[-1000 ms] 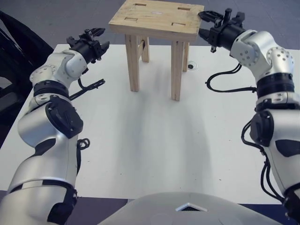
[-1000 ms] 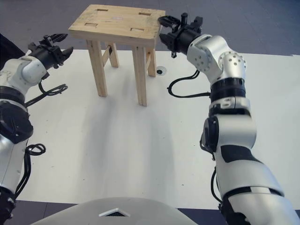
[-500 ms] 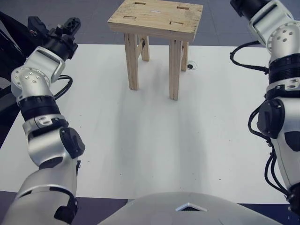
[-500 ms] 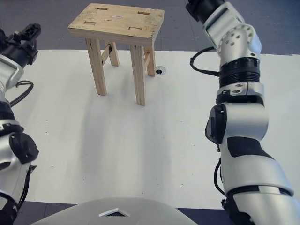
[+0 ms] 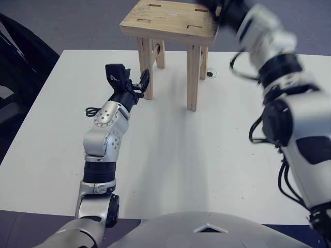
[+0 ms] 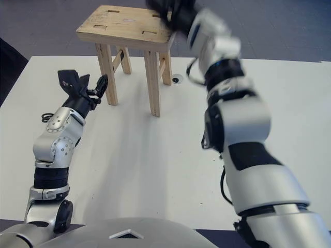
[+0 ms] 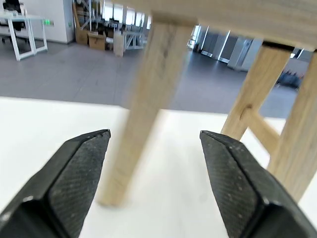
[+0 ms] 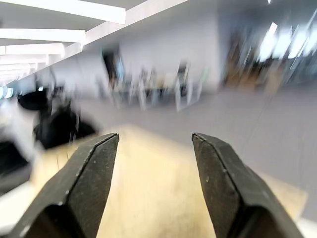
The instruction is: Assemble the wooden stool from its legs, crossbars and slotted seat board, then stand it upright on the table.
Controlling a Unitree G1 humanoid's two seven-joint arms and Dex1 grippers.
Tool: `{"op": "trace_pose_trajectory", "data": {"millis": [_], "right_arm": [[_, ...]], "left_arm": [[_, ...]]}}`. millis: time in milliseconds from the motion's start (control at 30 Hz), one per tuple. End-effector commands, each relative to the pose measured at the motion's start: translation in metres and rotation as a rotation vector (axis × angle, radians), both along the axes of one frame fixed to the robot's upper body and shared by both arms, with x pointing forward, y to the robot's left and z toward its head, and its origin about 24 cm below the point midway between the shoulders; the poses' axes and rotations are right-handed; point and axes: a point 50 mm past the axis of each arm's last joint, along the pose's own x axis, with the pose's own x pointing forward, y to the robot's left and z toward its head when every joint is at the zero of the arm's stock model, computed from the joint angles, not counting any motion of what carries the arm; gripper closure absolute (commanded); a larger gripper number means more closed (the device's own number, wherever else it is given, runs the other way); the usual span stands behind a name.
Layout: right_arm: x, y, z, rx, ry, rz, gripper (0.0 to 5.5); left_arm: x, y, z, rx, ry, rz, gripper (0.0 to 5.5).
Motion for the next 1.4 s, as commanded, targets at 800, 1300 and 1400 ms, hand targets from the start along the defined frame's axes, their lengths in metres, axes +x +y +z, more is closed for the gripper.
{"op": "trace_pose_trajectory", "data": {"millis": [800,1300,1400], "right_arm": [[-0.168,-0.086,-0.149,-0.4,-0.122,-0.577,2.78],[-0.165,-0.073,-0.13,-0.286,-0.134,-0.713,2.78],[-0.164,-0.071,-0.13,-0.291,-0.129,-0.715,2.78]], "left_arm": [[-0.022,-0.013,-0.033,0.1,-0.011,-0.043,2.16],[-0.04,-0.014,-0.021,0.199,-0.224,0.065,2.65],[-0.04,-0.016,-0.016,0.257,-0.272,0.071,2.68]]}}
